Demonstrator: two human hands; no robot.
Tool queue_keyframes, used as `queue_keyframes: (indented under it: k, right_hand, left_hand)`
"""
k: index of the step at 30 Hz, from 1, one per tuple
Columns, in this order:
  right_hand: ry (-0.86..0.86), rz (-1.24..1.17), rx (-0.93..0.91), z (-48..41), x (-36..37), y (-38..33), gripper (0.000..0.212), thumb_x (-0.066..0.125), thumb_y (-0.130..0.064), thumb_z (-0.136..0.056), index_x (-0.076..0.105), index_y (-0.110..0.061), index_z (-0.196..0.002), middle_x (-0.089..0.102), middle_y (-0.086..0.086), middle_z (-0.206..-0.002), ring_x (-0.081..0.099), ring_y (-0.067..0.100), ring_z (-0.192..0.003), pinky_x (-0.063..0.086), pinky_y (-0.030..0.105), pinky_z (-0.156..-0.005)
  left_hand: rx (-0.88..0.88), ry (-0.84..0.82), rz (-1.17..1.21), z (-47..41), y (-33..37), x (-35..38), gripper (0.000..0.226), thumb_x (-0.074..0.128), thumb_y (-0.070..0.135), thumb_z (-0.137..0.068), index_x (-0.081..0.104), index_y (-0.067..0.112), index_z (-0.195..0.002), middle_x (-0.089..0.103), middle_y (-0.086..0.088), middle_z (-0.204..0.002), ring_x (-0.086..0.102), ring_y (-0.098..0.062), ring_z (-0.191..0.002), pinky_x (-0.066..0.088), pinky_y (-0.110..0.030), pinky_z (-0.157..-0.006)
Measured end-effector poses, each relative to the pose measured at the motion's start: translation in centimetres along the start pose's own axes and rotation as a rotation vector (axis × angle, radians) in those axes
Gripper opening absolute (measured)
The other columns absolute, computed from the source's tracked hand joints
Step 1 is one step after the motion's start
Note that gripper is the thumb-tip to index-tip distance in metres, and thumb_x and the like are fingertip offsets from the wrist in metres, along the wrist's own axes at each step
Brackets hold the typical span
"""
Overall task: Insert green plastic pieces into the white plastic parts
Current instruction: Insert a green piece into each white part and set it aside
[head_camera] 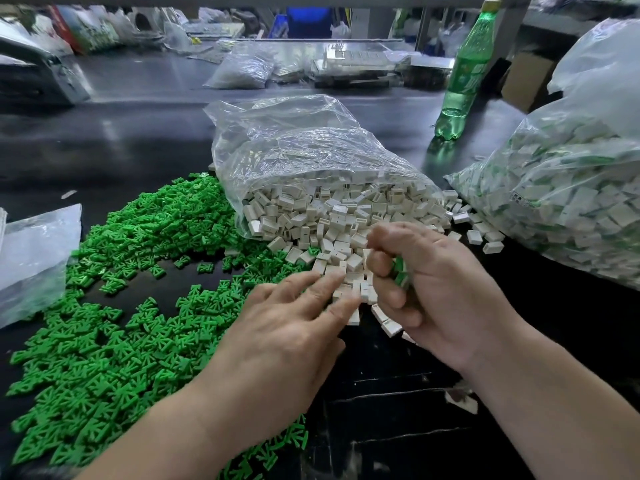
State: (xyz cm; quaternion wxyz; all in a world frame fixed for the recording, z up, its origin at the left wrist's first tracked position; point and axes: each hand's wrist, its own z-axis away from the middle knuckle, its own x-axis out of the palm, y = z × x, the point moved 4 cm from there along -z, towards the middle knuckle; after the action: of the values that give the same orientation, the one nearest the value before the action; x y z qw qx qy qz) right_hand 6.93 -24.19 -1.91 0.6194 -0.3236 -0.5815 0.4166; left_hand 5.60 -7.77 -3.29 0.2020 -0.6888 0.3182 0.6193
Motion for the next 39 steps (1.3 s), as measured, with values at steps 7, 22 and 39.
queue_keyframes:
  k: [7,22,39]
  right_hand:
    - [0.061,0.177,-0.014,0.2,0.3,0.4,0.020,0.067,-0.017,-0.096,0.068,-0.021,-0.076,0.057,0.003,-0.066,0.044,0.013,-0.040,0.029,0.016,-0.033]
    - [-0.189,0.448,0.069,1.3,2.2,2.4,0.016,0.070,-0.033,-0.092,0.072,-0.017,-0.096,0.059,-0.001,-0.070,0.050,0.010,-0.046,0.033,0.018,-0.034]
    - [-0.235,0.134,0.286,1.3,2.4,2.4,0.018,0.058,-0.027,-0.086,0.067,-0.013,-0.094,0.061,0.002,-0.067,0.049,0.009,-0.041,0.030,0.016,-0.033]
  left_hand:
    - [0.101,0.172,0.036,-0.2,0.0,-0.7,0.023,0.052,0.036,-0.095,0.071,0.032,-0.106,0.065,0.017,-0.116,0.056,-0.015,-0.109,0.042,-0.040,-0.089]
    - [-0.108,0.459,0.471,0.9,-0.9,-3.0,0.035,0.069,0.024,-0.086,0.065,0.028,-0.121,0.060,0.018,-0.099,0.058,0.008,-0.093,0.038,0.001,-0.077]
    - [-0.222,0.441,0.197,1.5,-2.6,-4.1,0.048,0.042,0.066,-0.092,0.062,0.027,-0.110,0.058,0.019,-0.090,0.055,0.003,-0.073,0.037,-0.008,-0.057]
